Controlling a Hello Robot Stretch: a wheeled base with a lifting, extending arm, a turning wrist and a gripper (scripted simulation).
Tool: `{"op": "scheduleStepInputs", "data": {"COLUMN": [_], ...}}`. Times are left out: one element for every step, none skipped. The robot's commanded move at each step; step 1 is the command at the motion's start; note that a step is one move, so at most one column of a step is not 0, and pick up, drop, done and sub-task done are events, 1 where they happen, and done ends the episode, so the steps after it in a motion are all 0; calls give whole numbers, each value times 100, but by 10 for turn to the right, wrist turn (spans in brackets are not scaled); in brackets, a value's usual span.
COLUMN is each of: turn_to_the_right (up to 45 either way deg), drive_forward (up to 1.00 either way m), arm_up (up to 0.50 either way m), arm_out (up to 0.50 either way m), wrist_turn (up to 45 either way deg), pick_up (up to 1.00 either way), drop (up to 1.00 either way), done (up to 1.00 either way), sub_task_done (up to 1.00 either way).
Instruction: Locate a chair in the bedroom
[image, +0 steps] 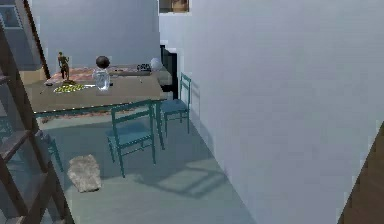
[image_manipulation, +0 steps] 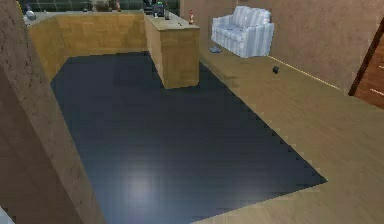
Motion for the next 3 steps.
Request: {"op": "scheduleStepInputs", "data": {"turn_to_the_right": [-90,0,0], "drive_forward": [0,95,0], "arm_up": [0,0,0], "arm_out": [0,0,0], "wrist_turn": [0,0,0], "pick_up": [0,0,0], "drop": [0,0,0], "done": [0,0,100], "sub_task_done": [0,0,0]}}
